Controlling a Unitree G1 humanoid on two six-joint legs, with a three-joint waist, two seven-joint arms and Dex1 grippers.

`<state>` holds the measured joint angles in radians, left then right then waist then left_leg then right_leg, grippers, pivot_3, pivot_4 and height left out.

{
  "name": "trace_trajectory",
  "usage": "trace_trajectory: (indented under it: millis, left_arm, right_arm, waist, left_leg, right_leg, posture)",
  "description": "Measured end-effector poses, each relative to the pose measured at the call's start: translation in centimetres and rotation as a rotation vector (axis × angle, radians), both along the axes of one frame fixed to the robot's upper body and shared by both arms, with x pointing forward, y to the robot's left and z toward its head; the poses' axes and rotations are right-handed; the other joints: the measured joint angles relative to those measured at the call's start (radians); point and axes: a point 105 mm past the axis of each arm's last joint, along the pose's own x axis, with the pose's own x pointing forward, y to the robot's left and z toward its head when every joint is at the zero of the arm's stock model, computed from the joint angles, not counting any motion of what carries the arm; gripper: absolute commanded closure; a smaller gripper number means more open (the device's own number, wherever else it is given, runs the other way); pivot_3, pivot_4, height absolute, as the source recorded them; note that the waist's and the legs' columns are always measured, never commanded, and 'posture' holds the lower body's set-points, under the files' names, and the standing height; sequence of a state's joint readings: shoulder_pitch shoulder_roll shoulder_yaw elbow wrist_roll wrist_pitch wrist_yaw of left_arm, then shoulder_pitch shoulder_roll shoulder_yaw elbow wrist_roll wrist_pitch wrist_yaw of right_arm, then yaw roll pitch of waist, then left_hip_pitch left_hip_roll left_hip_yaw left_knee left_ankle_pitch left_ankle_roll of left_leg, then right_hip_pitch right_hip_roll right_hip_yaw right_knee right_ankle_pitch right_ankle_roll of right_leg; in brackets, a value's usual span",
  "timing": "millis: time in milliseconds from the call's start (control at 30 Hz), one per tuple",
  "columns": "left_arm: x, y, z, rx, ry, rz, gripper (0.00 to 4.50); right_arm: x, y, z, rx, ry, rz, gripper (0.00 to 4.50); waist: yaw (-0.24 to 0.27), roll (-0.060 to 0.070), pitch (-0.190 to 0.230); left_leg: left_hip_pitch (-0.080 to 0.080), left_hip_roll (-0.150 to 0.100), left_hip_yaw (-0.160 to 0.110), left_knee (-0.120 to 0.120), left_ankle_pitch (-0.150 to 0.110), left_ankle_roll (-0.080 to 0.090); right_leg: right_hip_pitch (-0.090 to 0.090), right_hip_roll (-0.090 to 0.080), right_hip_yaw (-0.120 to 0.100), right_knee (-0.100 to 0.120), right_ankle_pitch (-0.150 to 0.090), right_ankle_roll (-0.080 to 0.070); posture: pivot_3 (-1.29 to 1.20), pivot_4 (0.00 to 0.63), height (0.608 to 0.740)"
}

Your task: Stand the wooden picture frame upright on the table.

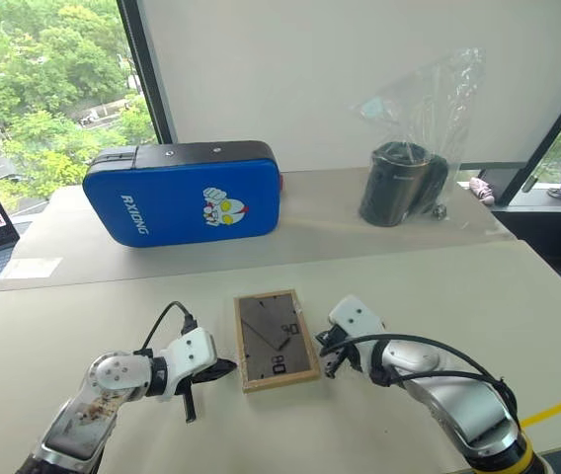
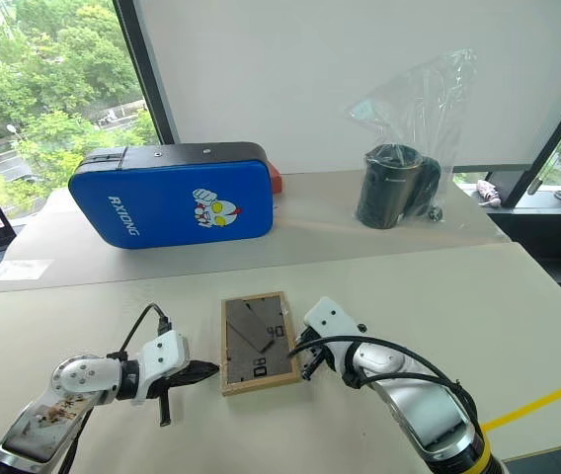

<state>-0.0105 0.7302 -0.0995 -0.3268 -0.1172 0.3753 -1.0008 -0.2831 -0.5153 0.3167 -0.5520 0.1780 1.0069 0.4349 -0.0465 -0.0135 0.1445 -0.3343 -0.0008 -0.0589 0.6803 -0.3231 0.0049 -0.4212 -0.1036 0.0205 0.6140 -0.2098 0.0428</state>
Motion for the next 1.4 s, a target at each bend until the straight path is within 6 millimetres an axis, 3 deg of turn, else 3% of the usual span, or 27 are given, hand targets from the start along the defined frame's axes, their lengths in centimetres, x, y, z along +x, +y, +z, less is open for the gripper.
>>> trace_trajectory:
  millis: [300,500,733,900,1033,1167,1400]
  left_arm:
    - [0.3,0.1,0.3,0.023,-0.011,-0.011,4.47]
    - [0.3,0.3,0.3,0.036,-0.016,-0.018,4.47]
    - [0.2,2.7,0.5,0.091,-0.091,-0.021,4.47]
    - [2.0,7.3,1.7,0.244,-0.374,-0.053,3.05]
    - [2.7,6.1,2.5,0.327,-0.749,-0.312,1.48]
    - [2.8,4.5,2.7,0.292,-0.947,-0.453,0.10]
    - [2.8,2.6,2.0,0.226,-1.085,-0.589,0.03]
  right_arm:
    - [-1.6,1.9,-0.4,0.043,0.048,0.100,4.46]
    - [-1.6,2.1,-0.3,0.046,0.061,0.099,4.46]
    - [-1.5,1.1,-0.8,0.003,0.072,0.086,4.46]
    - [-1.3,0.2,-1.0,-0.003,0.080,0.080,4.50]
    - [-1.4,0.8,-0.9,0.027,0.102,0.129,4.50]
    - [-1.2,1.1,-0.9,0.030,0.119,0.155,4.50]
    - [-0.9,1.2,-0.9,0.016,0.139,0.162,4.50]
  waist:
    - [0.003,0.000,0.000]
    - [0.002,0.000,0.000]
    - [-0.002,0.000,0.000]
    - [0.007,0.000,0.000]
    - [0.025,0.000,0.001]
    - [0.034,-0.001,0.001]
    - [0.035,0.000,0.000]
  left_leg:
    - [0.000,0.000,0.000,0.000,0.000,0.000]
    - [0.000,0.001,0.000,0.000,0.000,0.000]
    - [0.001,0.004,0.000,-0.002,0.000,0.000]
    - [0.000,0.007,0.000,-0.002,0.000,0.000]
    - [-0.002,0.007,0.000,-0.001,0.001,-0.002]
    - [-0.003,0.006,0.001,-0.001,0.001,-0.002]
    - [-0.001,0.006,0.001,-0.001,0.001,-0.003]
  right_leg:
    - [0.000,0.001,0.000,0.000,0.000,-0.001]
    - [0.000,0.001,0.000,0.000,0.000,-0.001]
    - [-0.001,0.005,0.001,0.001,-0.001,-0.003]
    - [-0.002,0.008,0.000,0.000,0.001,-0.007]
    - [-0.003,0.008,-0.001,-0.002,0.001,-0.006]
    - [-0.003,0.006,-0.002,-0.003,0.002,-0.005]
    - [-0.001,0.006,-0.002,-0.002,0.002,-0.005]
  posture:
    - [0.00,0.150,0.740]
    - [0.00,0.150,0.740]
    - [0.00,0.150,0.740]
    - [0.00,0.150,0.740]
    - [0.00,0.150,0.740]
    - [0.00,0.150,0.740]
    - [0.00,0.150,0.740]
